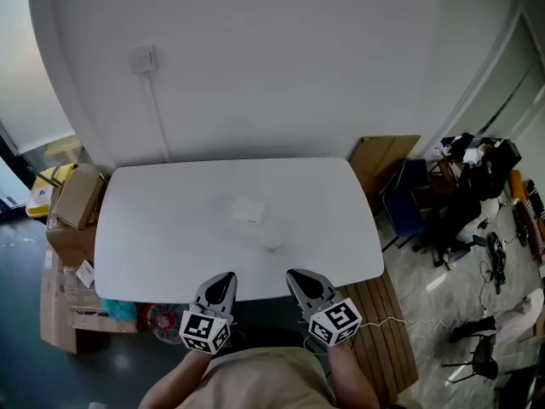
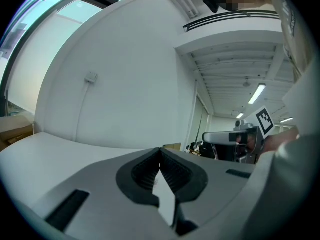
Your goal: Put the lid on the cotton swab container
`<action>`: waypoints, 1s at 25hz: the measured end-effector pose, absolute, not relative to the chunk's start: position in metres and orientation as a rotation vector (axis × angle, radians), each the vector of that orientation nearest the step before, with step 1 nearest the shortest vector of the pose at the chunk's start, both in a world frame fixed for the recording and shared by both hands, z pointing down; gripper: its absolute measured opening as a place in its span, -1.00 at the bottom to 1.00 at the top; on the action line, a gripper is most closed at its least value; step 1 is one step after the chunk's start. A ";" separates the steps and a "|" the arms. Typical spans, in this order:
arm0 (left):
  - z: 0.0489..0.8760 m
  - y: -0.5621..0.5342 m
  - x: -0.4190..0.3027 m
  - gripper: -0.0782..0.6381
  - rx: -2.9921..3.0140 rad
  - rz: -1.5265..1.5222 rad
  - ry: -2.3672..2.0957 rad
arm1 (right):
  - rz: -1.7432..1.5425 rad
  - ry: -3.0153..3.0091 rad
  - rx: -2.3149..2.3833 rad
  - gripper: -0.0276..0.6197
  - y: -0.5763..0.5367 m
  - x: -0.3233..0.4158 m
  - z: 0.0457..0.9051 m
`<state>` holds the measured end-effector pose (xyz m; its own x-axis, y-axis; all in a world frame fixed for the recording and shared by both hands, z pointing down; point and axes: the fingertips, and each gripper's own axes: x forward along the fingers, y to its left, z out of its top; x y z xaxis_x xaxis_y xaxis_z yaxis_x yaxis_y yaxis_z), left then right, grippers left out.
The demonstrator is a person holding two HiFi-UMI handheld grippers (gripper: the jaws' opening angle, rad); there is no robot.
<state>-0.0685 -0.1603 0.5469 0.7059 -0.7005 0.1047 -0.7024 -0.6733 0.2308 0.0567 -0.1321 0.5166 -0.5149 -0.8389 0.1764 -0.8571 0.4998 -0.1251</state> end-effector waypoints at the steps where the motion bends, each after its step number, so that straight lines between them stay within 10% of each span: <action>1: 0.548 -0.162 -0.069 -0.74 2.653 0.011 -1.116 | 0.308 -2.635 1.494 -0.86 -0.134 0.058 0.518; 25: 0.541 -0.247 -0.005 -0.74 2.637 0.094 -1.210 | 0.288 -2.731 1.231 -0.86 -0.238 0.093 0.532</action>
